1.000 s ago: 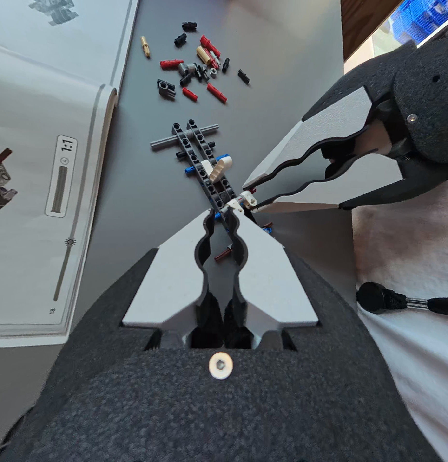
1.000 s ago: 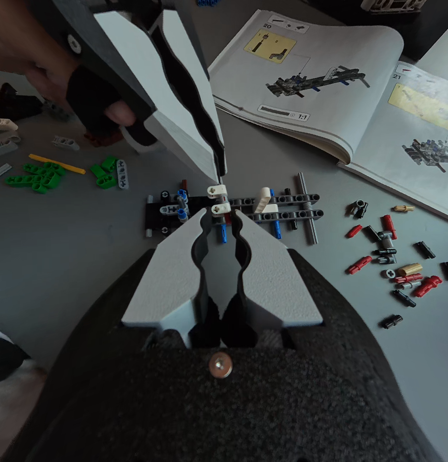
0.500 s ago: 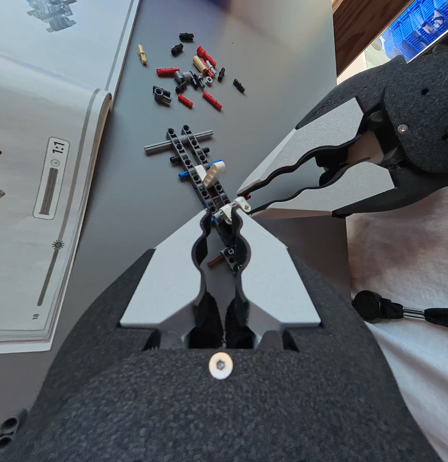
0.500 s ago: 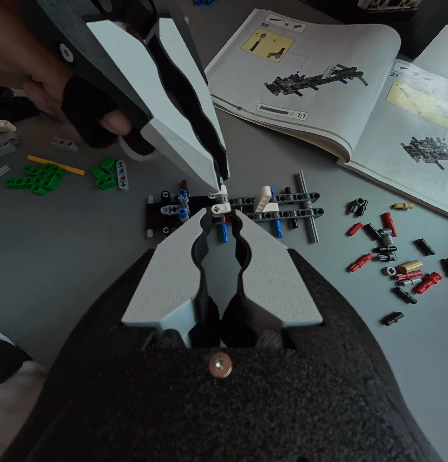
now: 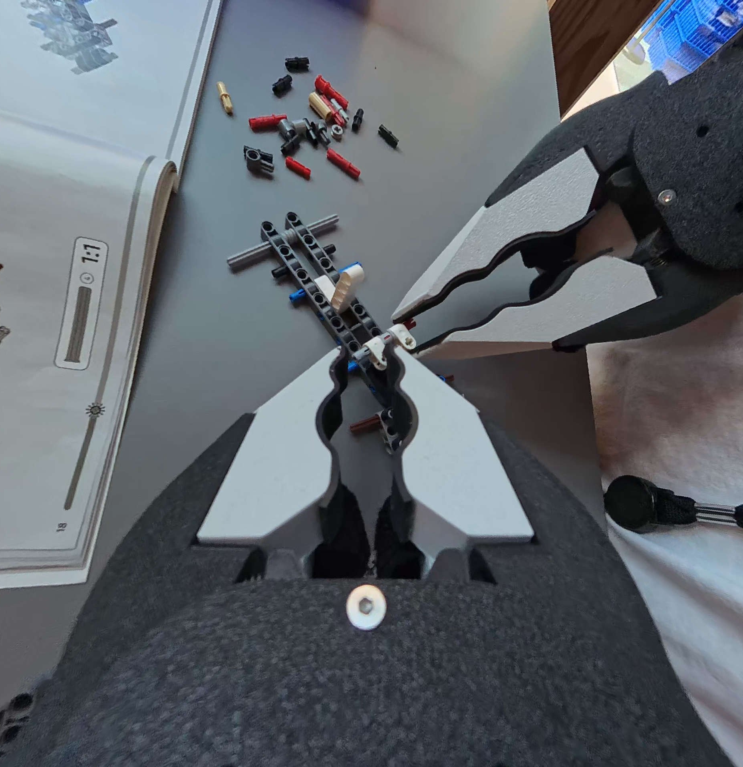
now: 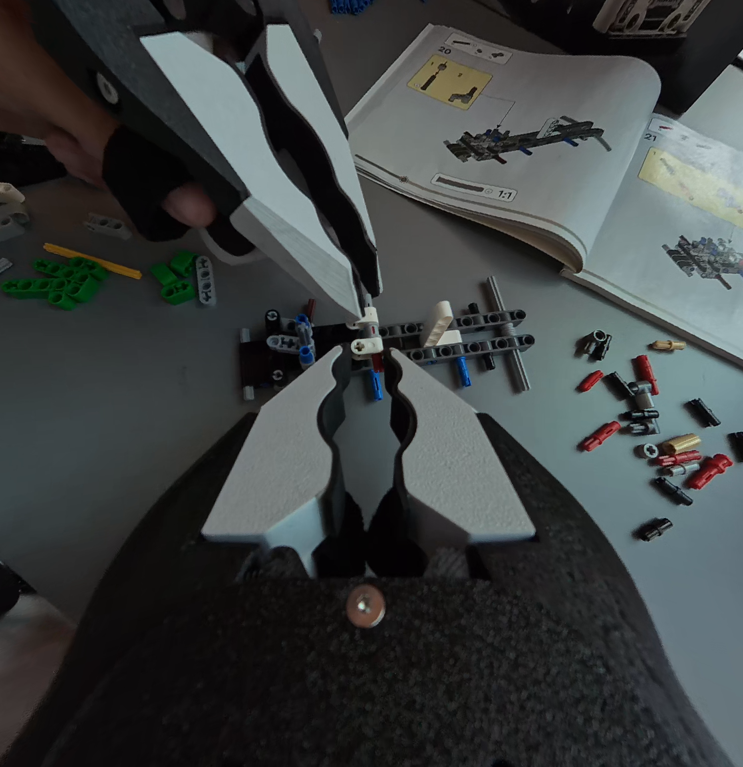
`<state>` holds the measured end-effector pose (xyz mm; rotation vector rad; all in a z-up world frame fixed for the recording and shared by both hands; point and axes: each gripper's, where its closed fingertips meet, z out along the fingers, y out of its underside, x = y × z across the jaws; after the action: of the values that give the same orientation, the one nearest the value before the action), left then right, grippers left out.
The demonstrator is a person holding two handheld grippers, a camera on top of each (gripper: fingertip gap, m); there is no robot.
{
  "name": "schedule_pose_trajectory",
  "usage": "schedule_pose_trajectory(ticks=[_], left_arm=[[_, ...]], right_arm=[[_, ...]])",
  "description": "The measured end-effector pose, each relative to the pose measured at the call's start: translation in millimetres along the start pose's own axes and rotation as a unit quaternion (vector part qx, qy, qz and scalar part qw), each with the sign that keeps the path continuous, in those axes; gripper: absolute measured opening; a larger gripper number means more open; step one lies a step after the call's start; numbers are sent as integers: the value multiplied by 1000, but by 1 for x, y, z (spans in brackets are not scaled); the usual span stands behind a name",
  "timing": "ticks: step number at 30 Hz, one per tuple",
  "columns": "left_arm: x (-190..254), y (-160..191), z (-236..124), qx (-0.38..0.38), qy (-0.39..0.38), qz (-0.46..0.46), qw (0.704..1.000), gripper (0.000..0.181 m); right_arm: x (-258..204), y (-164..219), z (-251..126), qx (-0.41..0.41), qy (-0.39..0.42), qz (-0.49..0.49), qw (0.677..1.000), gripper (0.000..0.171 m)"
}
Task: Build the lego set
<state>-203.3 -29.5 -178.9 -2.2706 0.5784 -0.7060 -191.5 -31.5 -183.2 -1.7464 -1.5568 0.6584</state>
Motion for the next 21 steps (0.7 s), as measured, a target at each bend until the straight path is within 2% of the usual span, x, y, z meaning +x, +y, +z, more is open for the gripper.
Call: schedule_pose_trajectory(ticks=[1, 10, 15, 16, 17, 19, 21], left_arm=[[0, 0, 1, 1, 3, 1, 1000, 16], [2, 2, 4, 7, 8, -16, 1000, 17], [2, 1, 4, 4, 2, -8, 1000, 17], [2, 2, 4, 2, 0, -5, 1000, 17], [2, 2, 4, 0, -2, -3, 1000, 17], [2, 2, 5, 0, -2, -2, 1000, 17], [2, 1, 5, 1, 1, -5, 1000, 16]], right_arm=[[0, 0, 0, 3, 0, -6, 1000, 12], [0, 1, 1, 24, -29, 2, 999, 12], [5, -5, -9, 62, -69, 49, 995, 15], [6, -10, -13, 79, -77, 58, 992, 13], [5, -15, -18, 96, -91, 58, 990, 3], [0, -22, -22, 123, -105, 33, 986, 0], [0, -14, -14, 96, -92, 6, 991, 0]])
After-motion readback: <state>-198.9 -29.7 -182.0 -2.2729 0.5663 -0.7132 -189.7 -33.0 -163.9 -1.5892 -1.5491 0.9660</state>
